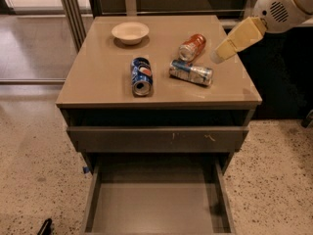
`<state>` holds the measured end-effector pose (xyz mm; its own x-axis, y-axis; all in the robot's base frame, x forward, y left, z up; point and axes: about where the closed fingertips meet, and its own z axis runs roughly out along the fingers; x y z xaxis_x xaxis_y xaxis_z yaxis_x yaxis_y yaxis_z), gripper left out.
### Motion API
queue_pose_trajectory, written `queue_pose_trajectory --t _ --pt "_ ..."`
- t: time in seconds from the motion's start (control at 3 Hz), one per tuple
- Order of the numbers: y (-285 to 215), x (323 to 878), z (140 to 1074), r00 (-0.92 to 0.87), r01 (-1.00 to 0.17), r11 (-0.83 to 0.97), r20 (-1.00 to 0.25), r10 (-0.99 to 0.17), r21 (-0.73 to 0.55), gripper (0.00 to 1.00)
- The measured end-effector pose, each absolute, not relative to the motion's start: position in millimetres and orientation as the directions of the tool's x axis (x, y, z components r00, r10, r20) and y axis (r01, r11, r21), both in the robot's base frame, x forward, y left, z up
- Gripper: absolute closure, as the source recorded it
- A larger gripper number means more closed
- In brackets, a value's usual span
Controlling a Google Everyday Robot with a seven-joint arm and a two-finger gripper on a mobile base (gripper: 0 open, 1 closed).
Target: Place pepsi can into middle drawer
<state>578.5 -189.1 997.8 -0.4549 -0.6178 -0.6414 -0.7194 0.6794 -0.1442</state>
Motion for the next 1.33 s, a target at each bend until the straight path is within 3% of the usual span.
queue_pose_trajectory --t 0.33,1.33 --pt "-190.5 572.8 994.1 -0.485 -0.699 0.709 -0.667 -0.565 -0.093 0.0" --pt "-71.3 601.8 968.3 -0.438 -0.836 0.546 -0.668 -0.602 0.057 0.0"
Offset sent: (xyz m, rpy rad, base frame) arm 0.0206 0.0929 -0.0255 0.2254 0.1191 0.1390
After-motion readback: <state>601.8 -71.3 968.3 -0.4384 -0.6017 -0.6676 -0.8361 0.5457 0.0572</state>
